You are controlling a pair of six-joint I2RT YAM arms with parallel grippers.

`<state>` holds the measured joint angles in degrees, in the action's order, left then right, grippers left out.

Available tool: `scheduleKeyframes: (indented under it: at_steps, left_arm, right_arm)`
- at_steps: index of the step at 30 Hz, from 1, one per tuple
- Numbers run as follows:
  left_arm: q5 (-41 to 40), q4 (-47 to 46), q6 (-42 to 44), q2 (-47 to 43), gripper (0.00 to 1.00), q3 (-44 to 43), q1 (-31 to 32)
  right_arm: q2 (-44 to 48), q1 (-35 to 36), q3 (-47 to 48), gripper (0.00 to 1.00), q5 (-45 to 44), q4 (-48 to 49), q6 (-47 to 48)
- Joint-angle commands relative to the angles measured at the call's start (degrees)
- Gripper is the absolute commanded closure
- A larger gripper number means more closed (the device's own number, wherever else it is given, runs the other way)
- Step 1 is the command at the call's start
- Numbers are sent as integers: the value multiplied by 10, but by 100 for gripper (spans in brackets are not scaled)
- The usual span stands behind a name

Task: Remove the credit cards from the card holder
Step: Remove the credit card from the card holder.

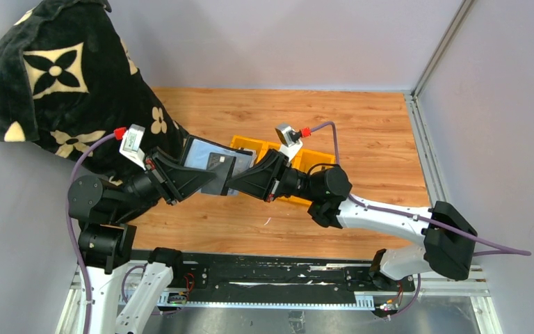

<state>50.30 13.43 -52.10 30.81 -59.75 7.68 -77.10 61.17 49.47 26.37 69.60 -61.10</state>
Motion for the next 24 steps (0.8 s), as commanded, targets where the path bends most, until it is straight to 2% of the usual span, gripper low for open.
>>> scheduleKeyframes:
  at_steps: [1,9,14,24]
  left_arm:
    - [-23,-15,3,-3,99,-25,0]
    - [-30,-14,3,-2,96,-27,0]
    - [-35,-15,2,-1,89,-30,0]
    - [-30,-20,-5,-2,90,-31,0]
  right_arm:
    - [-4,24,-30,100,-37,50,9]
    - [-9,36,-24,100,-41,30,27]
    - [-22,45,-26,100,-48,29,27]
    - [-26,48,-46,100,-71,61,24]
